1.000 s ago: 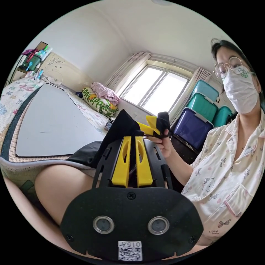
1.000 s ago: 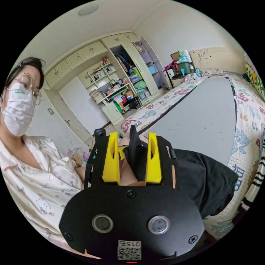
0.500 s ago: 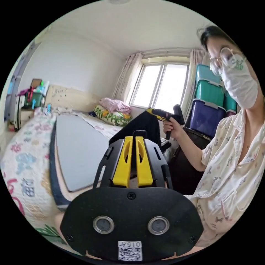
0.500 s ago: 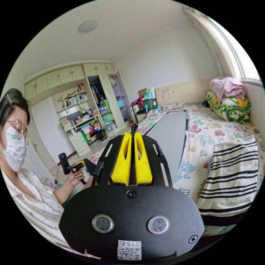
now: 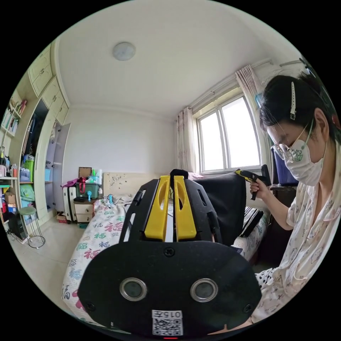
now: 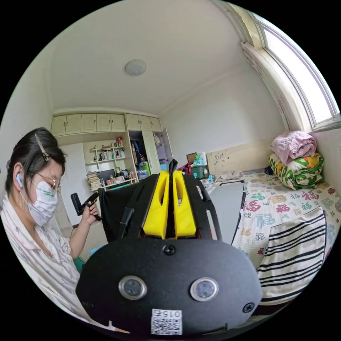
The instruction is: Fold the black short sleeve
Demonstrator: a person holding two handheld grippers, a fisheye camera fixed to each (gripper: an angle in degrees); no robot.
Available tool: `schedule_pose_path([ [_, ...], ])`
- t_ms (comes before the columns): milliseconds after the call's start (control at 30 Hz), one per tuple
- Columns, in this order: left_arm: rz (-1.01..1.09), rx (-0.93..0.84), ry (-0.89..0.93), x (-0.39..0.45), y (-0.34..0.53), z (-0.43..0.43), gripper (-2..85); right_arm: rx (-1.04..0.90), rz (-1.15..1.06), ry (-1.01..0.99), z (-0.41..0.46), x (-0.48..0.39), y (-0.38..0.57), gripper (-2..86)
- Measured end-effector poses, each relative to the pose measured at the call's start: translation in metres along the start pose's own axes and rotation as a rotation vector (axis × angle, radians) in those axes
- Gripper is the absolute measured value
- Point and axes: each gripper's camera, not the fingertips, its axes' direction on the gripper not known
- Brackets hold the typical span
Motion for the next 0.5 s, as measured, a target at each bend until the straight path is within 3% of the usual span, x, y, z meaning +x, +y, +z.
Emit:
schedule_pose_path([
  [167, -0.033, -0.009, 0.0, -0.02, 0.007, 0.022, 0.2, 0.0, 0.021, -0.012, 0.032, 0.021, 0.016, 0.2],
  [300, -0.115, -0.098, -0.01, -0.058, 0.037, 0.096, 0.1, -0.056, 0.04, 0.088, 0.086, 0.054, 0.035, 0.5],
  [500, -0.398, -0.302, -0.151, -0.14, 0.152, 0.278, 1.2, -0.298, 0.101, 0.531, 0.261, 0.182, 0.1, 3.6],
])
